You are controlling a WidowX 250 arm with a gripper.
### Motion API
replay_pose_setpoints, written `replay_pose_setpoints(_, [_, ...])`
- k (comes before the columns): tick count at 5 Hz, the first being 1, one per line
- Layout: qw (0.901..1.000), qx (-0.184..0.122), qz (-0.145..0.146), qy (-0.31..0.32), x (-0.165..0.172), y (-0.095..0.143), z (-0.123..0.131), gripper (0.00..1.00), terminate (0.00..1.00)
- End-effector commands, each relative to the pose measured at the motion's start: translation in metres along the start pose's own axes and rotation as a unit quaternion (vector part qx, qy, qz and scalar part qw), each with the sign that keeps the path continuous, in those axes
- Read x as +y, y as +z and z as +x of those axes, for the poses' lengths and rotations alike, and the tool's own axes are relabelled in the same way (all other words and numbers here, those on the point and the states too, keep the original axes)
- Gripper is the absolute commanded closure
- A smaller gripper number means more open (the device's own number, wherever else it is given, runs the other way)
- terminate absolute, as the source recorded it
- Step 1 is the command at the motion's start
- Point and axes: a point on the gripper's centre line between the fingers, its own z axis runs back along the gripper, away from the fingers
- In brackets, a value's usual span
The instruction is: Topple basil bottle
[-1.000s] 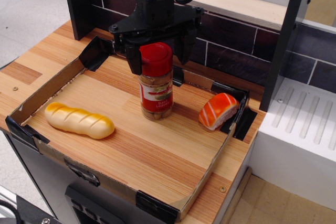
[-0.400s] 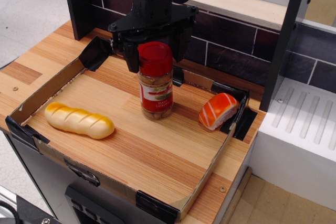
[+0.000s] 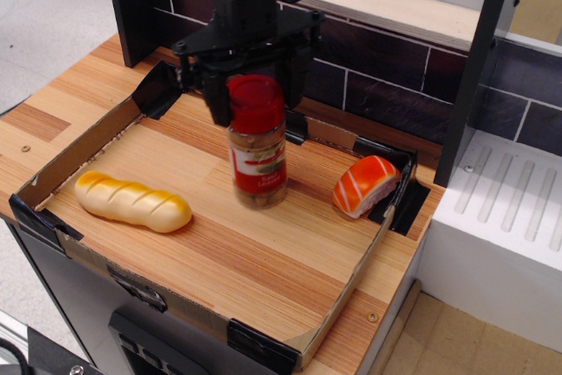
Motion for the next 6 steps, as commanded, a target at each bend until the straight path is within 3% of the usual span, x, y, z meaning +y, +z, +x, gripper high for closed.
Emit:
replay_pose_setpoints(1, [0.9977,0.068,-0.007,0.002,0.006,0.036,-0.001,1.0,0.0])
replay_pose_setpoints(2, [0.9915,0.129,0.009,0.011,0.006,0.034,-0.003,1.0,0.0])
replay_pose_setpoints(3, [0.9835,0.179,0.005,0.025,0.004,0.025,-0.005,1.0,0.0])
replay_pose_setpoints(4, [0.9707,0.236,0.016,0.042,0.002,0.011,-0.007,1.0,0.0])
replay_pose_setpoints(5, [0.9732,0.221,0.008,0.061,0.0,0.003,-0.001,1.0,0.0])
replay_pose_setpoints(6, [0.9921,0.105,-0.024,0.064,-0.002,-0.002,0.006,1.0,0.0])
